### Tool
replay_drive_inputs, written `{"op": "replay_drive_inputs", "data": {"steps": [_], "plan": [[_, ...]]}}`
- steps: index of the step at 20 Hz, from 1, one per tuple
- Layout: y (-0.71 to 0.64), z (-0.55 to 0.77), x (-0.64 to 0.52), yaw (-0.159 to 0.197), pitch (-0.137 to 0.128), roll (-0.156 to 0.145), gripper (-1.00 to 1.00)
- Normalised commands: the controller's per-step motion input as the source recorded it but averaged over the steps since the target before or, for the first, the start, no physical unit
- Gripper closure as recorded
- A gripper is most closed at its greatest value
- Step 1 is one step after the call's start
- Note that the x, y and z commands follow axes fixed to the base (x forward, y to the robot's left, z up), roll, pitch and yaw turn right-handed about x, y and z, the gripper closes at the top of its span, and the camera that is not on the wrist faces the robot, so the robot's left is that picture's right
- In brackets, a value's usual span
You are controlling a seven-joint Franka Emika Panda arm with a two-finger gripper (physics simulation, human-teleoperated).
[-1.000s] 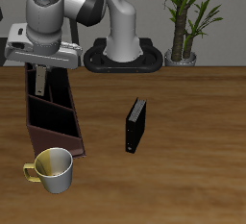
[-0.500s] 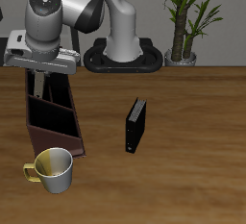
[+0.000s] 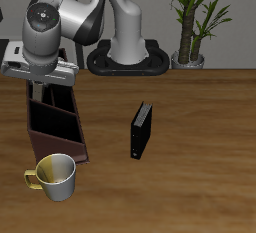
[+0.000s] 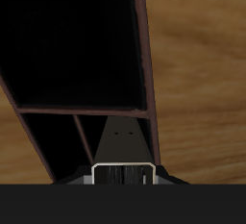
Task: Place the red mug into the right desk caddy's right compartment and place the yellow book into the right desk caddy's back compartment
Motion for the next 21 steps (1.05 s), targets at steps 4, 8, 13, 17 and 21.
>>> {"op": "replay_drive_inputs", "data": {"steps": [4,8,13,17,21], "plan": [[-0.01,-0.23,0.05,0.033,0.045,-0.038,-1.00],[-0.04,-0.10,0.03,-0.006,0.034,-0.017,-1.00],[0.01,0.02,-0.02,0.002,-0.002,0.004,-1.00],[0.11,0.15,-0.09,0.019,-0.019,0.010,-1.00],[0.15,0.32,-0.18,-0.001,-0.034,0.007,-1.00]]}}
